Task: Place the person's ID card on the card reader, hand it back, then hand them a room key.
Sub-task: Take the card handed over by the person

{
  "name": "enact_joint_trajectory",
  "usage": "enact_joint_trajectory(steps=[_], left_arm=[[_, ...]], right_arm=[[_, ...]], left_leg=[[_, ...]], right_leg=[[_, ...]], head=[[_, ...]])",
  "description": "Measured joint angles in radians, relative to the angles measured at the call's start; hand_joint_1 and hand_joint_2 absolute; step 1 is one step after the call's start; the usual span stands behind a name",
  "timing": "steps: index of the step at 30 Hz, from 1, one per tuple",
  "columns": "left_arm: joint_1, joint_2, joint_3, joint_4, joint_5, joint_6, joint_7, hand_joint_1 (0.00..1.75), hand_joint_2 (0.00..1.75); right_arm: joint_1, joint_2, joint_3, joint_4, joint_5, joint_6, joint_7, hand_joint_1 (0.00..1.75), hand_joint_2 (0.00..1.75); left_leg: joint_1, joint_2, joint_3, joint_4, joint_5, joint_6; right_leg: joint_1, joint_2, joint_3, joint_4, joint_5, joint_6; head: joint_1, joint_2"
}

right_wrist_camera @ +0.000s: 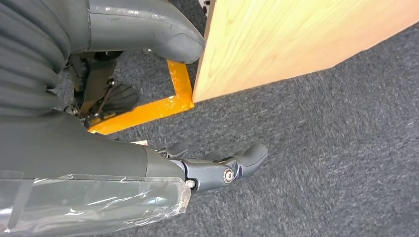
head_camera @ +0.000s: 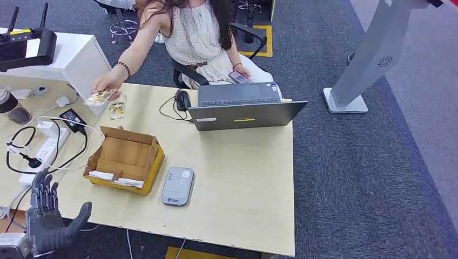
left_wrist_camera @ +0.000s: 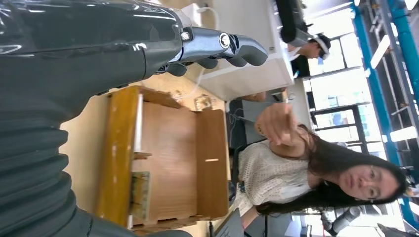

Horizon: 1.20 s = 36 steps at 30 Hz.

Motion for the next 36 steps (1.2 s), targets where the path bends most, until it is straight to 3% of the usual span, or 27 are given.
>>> enact_joint_trajectory(steps=[11, 33, 36], left_arm=[[-0.129, 0.055, -0.167, -0.023, -0.282, 0.197, 0.104, 0.0, 1.75], [-0.424, 0.197, -0.466, 0.126, -0.871, 0.432, 0.412, 0.0, 1.75], [-0.46, 0.214, -0.5, 0.149, -0.953, 0.465, 0.456, 0.0, 1.75]], right_arm=[[-0.033, -0.019, 0.048, 0.067, -0.004, -0.031, -0.004, 0.0, 1.75], [-0.099, -0.062, 0.149, 0.193, 0.005, -0.071, 0.006, 0.0, 1.75], [-0.107, -0.068, 0.164, 0.208, 0.007, -0.077, 0.009, 0.0, 0.44]], left_leg=[[0.0, 0.0, 0.0, 0.0, 0.0, 0.0], [0.0, 0.001, -0.001, 0.0, 0.0, 0.0], [0.0, 0.001, -0.001, 0.0, 0.0, 0.0]], right_leg=[[0.0, 0.001, 0.001, 0.0, 0.0, 0.0], [0.0, 0.002, 0.0, 0.001, 0.001, -0.001], [0.0, 0.002, 0.0, 0.001, 0.001, -0.001]], head=[[0.0, 0.0], [0.0, 0.0], [0.0, 0.0]])
